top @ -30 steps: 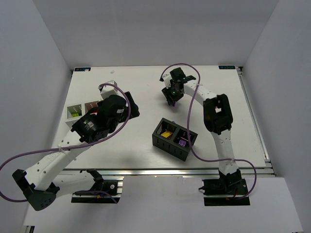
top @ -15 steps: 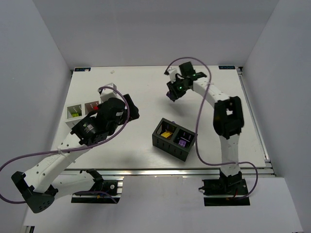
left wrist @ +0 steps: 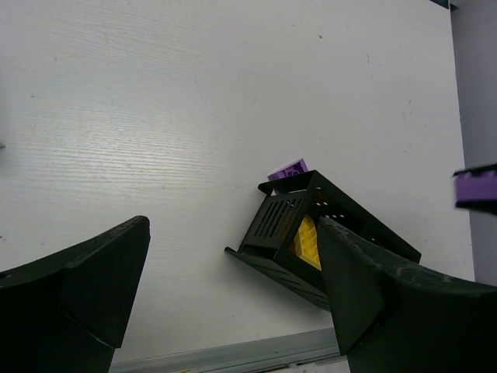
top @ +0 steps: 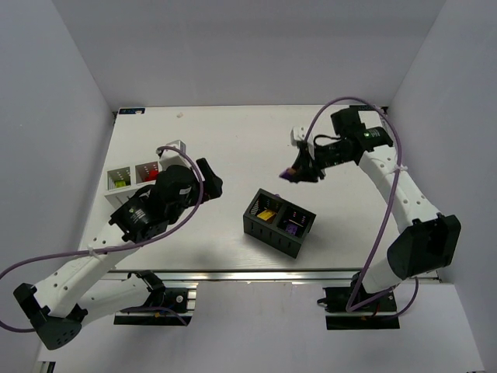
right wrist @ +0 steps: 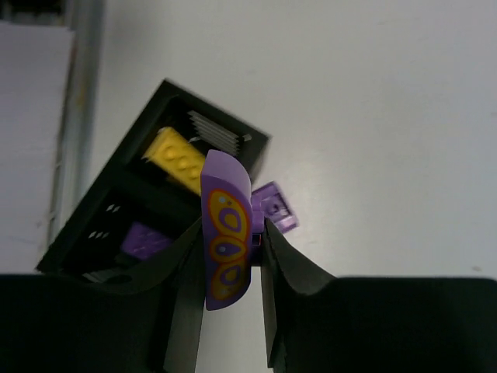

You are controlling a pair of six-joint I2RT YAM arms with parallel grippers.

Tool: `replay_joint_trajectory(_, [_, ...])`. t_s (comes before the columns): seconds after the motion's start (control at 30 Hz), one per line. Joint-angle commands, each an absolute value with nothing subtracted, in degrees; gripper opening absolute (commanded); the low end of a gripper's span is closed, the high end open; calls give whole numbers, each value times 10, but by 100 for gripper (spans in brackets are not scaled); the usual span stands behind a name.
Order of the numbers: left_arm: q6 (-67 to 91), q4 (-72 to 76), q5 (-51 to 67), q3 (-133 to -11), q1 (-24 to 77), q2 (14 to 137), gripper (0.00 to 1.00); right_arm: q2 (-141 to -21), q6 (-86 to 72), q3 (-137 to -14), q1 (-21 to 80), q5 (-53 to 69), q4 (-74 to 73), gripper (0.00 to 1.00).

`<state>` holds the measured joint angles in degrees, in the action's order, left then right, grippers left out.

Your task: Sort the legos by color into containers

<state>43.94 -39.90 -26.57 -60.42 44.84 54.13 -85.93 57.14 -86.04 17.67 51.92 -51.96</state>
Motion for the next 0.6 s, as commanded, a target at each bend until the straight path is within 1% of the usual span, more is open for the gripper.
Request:
replay_joint_trajectory(0.0, [420,-381,-253,-599,446,518,98,-861,762,-829,178,600,-711,0])
replay_joint_trajectory(0.2, [411,-378,-250,-590,446,499,98,-826,825,-762,184,596,-737,0])
replay_joint_trajectory(0.33, [412,-381,-243,-584,446,490,98,-797,839,-718,194,581,-728,0])
replay_joint_trajectory(0.43, [415,-381,-240,-577,446,480,98,-781,803,-689,208,563,-689,0])
replay_joint_trajectory(0.47, [414,-382,-239,-577,446,478,98,-774,787,-673,216,547,-650,0])
replay_joint_trajectory(0.5, [416,-381,-239,-577,446,476,98,-770,750,-665,219,539,-632,0])
replay_joint_trajectory(0.57, [417,-381,-239,-577,446,472,98,-766,726,-653,226,522,-602,0])
